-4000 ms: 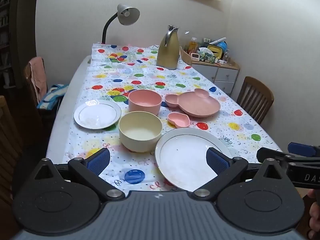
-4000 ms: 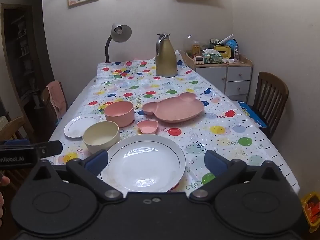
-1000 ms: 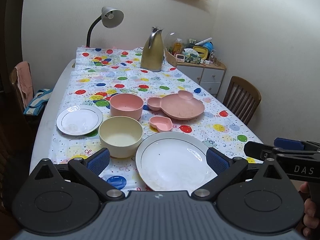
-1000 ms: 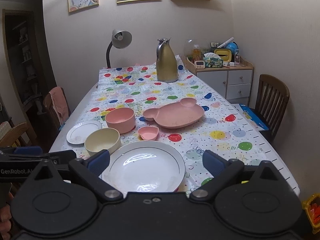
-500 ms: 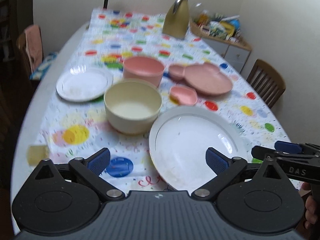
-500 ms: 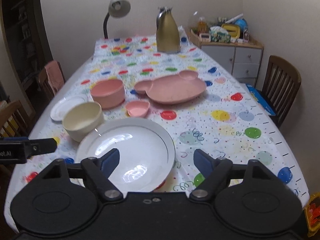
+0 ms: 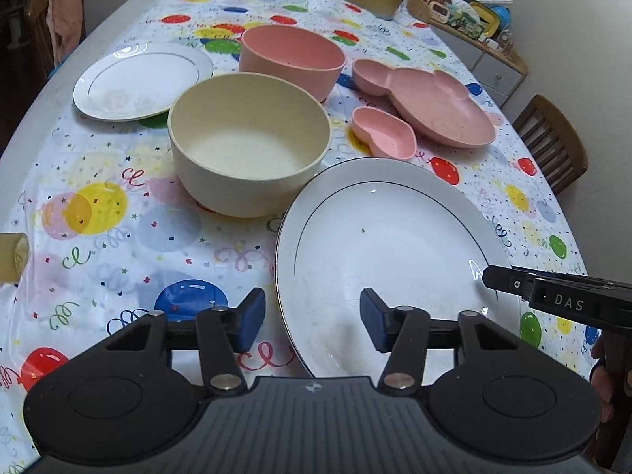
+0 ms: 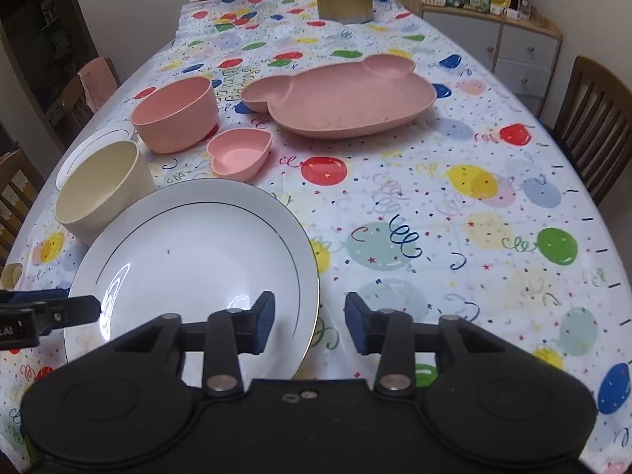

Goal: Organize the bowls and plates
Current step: 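Close both grippers on the rim of the large white plate and lift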

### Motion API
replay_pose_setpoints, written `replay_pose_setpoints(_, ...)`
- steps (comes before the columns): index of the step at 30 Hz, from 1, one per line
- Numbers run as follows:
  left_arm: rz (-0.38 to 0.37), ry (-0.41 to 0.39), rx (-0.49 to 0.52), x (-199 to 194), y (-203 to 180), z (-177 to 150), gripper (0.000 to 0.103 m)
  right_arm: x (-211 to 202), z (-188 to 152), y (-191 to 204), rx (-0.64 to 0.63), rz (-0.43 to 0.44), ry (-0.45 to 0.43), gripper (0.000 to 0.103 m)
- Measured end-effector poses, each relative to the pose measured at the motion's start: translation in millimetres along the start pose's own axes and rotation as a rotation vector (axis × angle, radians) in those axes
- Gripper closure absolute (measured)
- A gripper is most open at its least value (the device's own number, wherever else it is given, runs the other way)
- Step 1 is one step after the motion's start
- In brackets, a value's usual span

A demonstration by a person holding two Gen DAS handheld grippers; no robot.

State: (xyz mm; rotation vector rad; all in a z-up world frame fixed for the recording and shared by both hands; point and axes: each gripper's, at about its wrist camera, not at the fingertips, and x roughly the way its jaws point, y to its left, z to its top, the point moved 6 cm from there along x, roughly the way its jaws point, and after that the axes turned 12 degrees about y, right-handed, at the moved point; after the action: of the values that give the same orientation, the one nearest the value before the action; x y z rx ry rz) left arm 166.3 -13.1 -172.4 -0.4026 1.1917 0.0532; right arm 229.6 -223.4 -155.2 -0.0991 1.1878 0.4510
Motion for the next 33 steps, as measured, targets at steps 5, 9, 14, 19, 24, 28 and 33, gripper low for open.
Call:
replay_pose_setpoints(5,0.024,0.012,-0.003,4,0,5,0.069,9,6,-4,-0.009,0.043,0.039,0.086)
replay_pose_setpoints(9,0.040,0.023,-0.022,8,4,7,0.079,11,10,-6,-0.016,0.077,0.052,0.091)
replay_pose_setpoints(14,0.044,0.027,-0.021,8,6,8,0.083,12,13,-11,0.003,0.112,0.064,0.093)
replay_pose_setpoints(19,0.040,0.044,-0.005,8,3,7,0.085,12,13,-13,0.014,0.126,0.073,0.094)
replay_pose_setpoints(24,0.022,0.069,0.039,8,-15,-3,0.084,7,7,-19,0.024,0.131,0.078,0.094)
replay_pose_setpoints(28,-0.009,0.085,0.093,9,-42,-10,0.084,-3,-6,-34,0.035,0.121,0.078,0.094)
replay_pose_setpoints(33,-0.043,0.105,0.182,12,-79,-20,0.084,-24,-27,-65,0.079,0.101,0.065,0.094)
